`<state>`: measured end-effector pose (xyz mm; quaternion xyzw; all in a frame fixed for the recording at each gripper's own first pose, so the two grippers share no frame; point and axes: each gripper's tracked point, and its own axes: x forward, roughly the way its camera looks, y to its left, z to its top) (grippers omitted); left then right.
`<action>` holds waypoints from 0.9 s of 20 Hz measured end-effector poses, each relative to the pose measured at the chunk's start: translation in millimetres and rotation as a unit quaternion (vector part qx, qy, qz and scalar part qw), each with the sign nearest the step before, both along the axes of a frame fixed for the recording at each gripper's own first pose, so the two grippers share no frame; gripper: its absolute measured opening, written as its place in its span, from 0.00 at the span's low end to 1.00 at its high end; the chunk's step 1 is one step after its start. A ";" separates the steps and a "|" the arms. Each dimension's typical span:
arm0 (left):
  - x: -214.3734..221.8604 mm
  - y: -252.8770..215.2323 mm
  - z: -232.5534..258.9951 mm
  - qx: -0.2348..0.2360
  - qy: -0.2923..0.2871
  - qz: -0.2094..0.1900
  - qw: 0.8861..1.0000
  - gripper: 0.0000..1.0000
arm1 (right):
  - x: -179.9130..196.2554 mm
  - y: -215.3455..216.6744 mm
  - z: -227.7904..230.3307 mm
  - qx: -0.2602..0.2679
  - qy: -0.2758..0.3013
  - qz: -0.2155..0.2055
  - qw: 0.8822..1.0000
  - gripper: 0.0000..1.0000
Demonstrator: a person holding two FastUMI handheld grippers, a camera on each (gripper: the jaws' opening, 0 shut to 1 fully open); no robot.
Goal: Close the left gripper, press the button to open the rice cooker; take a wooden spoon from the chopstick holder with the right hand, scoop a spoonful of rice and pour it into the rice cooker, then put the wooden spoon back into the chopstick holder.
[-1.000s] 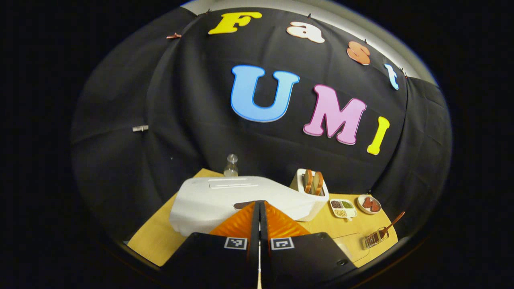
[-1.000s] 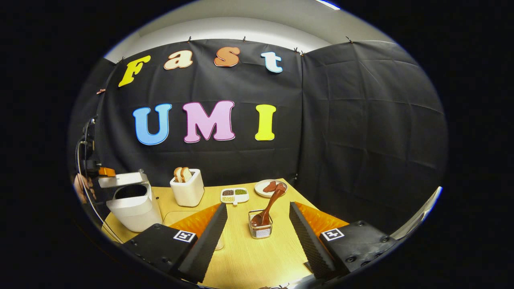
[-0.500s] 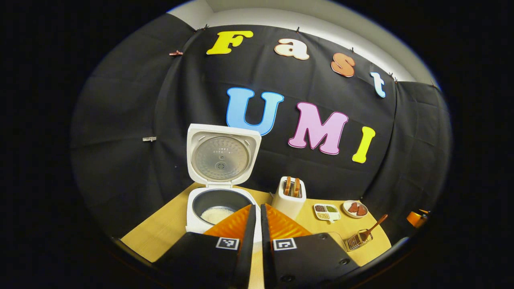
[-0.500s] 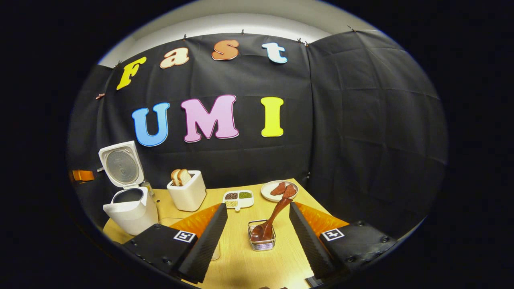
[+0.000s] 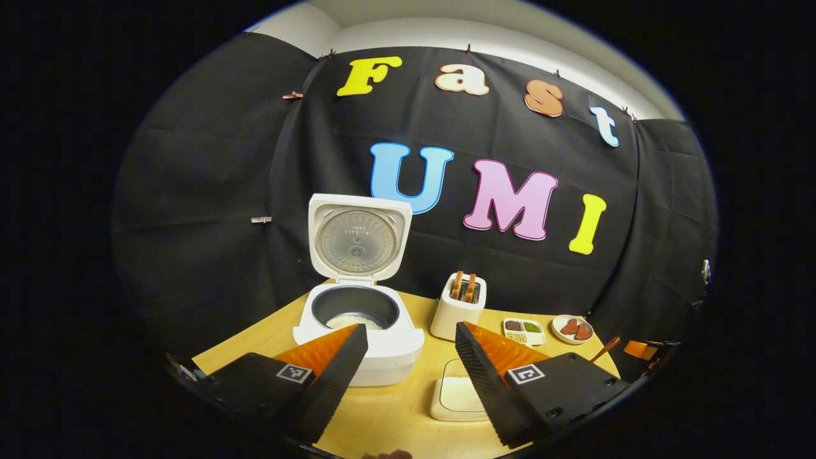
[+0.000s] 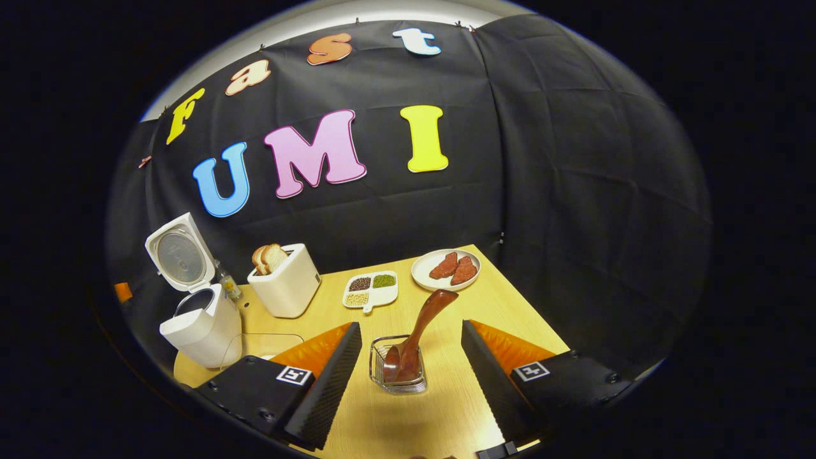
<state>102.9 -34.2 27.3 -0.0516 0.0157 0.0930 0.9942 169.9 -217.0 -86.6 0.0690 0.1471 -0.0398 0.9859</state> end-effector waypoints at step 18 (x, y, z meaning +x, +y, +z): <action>-30.8 -57.8 -79.2 -0.013 0.092 0.075 0.993 0.96 | 113.2 -9.2 -102.0 0.143 0.096 0.019 0.985 0.94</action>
